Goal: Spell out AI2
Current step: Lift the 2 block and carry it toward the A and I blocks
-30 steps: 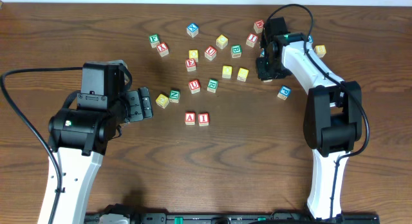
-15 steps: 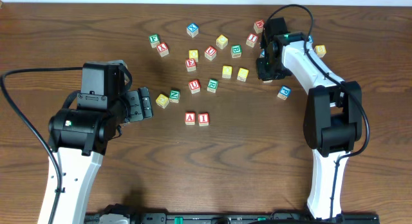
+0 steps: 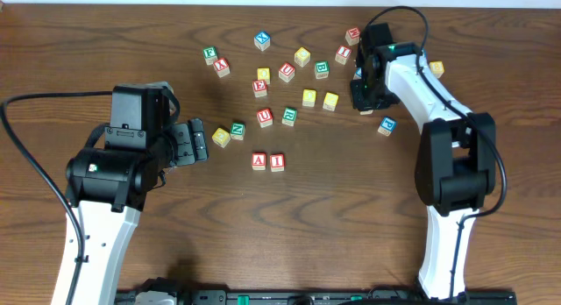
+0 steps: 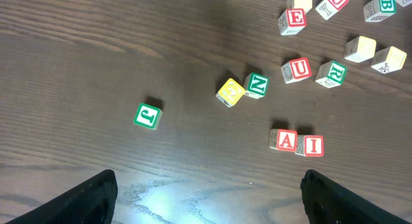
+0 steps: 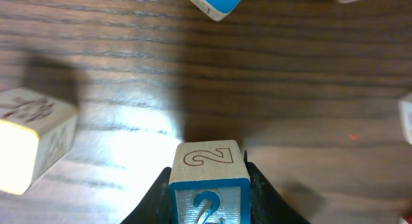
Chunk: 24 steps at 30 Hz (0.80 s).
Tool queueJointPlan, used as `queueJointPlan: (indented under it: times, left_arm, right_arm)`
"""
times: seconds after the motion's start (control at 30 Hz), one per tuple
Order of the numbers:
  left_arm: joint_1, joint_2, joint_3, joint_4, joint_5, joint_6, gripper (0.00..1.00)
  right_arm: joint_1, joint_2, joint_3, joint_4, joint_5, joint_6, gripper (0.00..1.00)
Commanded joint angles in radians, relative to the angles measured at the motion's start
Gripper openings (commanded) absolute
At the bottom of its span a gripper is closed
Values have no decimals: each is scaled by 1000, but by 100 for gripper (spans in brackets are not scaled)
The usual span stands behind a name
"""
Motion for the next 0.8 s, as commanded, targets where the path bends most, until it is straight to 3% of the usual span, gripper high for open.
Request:
queueJointPlan:
  times: [0.0,0.3,0.43,0.77]
  left_arm:
    - [5,-6,1,-3,5,13,89]
    - [5,-6,1,-3,5,13,89]
    - [5,-6,1,-3,5,13,89]
    - [5,-6,1,-3,5,13,89]
  right_arm:
    - [10,-111,16,-21,-10,5,17]
    - [90,-222,16,-101,-18,28,11]
    - [178,-253,16,-142,-16,81,2]
    - [357,-282,-8,-154,111,226,1]
